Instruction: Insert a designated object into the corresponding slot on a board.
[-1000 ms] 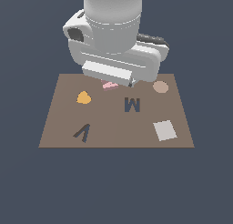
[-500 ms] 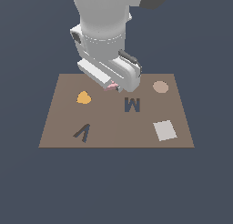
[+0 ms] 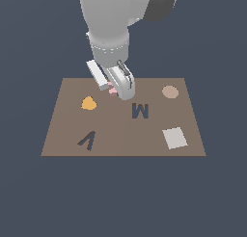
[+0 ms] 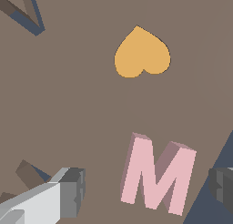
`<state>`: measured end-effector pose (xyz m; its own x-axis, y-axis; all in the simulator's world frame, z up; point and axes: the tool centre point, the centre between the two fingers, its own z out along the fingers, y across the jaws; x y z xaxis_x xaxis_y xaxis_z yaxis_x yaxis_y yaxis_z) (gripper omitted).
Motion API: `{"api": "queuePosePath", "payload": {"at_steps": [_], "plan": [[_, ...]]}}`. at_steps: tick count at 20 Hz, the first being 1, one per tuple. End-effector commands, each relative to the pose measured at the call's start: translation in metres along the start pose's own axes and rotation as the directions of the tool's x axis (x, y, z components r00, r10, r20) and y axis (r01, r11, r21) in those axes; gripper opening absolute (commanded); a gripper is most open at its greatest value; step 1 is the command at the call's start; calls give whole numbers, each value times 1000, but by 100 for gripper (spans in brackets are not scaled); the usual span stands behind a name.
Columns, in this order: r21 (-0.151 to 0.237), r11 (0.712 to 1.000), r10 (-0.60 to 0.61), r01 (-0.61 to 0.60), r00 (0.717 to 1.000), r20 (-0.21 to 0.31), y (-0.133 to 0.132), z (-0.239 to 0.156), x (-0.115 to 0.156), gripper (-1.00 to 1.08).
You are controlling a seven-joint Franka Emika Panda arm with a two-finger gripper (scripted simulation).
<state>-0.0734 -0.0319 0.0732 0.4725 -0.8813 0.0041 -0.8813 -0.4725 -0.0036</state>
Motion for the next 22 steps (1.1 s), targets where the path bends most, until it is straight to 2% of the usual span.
{"api": "queuePosePath", "payload": {"at_steps": [1, 10, 22], "plan": [[-1, 998, 66, -66, 998, 0, 5, 6, -3, 100], [-4, 979, 206, -206, 979, 2, 15, 21, -11, 100], [-5, 975, 224, -224, 975, 3, 16, 31, -13, 100]]}}
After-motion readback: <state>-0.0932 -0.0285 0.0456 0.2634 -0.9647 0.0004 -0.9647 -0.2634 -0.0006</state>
